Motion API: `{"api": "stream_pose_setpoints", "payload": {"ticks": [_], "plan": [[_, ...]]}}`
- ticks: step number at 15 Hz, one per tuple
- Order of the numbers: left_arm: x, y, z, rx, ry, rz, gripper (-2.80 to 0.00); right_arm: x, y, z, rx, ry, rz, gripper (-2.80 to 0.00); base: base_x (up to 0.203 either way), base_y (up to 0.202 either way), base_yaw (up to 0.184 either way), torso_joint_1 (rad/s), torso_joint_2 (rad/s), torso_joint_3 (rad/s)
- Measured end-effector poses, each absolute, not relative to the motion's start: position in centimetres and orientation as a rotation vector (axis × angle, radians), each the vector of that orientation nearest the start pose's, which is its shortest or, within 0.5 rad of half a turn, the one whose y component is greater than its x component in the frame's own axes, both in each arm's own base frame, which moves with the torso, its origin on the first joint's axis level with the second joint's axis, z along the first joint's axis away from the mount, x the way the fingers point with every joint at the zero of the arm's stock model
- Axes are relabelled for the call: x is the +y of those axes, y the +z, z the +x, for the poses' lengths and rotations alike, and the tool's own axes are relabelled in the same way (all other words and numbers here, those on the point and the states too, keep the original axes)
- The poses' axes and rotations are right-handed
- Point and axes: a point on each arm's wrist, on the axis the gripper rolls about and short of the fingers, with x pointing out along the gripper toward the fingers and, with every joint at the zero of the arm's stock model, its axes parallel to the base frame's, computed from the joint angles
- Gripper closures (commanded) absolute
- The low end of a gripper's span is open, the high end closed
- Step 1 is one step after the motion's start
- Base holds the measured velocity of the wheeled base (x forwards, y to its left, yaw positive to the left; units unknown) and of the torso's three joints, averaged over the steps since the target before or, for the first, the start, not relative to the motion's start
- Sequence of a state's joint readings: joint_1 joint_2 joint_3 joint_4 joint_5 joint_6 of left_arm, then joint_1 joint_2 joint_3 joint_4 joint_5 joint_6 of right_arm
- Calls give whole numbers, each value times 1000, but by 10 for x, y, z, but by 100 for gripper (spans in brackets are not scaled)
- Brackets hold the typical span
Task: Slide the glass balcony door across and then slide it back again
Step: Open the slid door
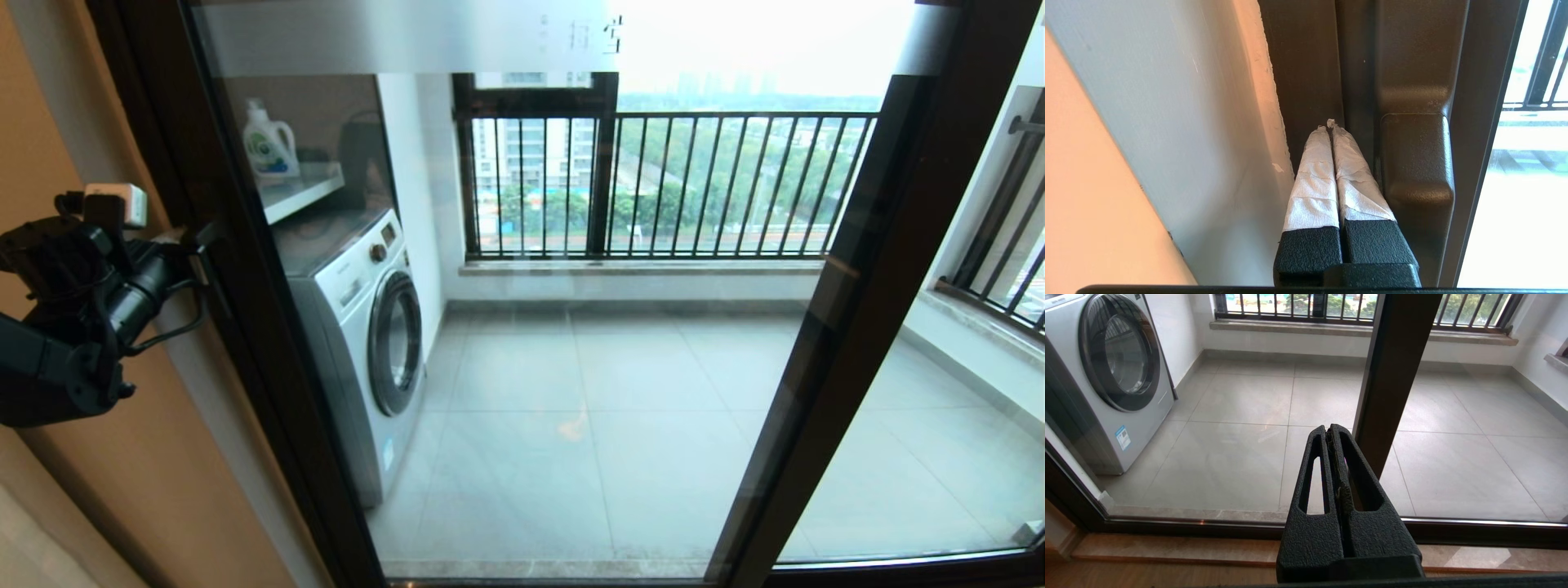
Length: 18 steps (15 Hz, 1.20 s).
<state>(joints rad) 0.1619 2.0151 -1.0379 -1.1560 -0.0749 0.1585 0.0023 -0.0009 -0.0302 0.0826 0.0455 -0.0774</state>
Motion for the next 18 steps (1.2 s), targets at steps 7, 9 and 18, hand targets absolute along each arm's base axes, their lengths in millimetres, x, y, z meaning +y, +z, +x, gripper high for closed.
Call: {"api": "stream_pose_setpoints", "payload": {"ticks": [7,9,18], "plan": [[60,185,381,-161,100,180,0,1,75,-25,49,50,-76,0,0,0,0,0,0,0],[60,186,381,-161,101,180,0,1,76,-25,49,51,-76,0,0,0,0,0,0,0],[60,187,381,-163,102,180,0,1,75,-25,50,50,-76,0,0,0,0,0,0,0]]}}
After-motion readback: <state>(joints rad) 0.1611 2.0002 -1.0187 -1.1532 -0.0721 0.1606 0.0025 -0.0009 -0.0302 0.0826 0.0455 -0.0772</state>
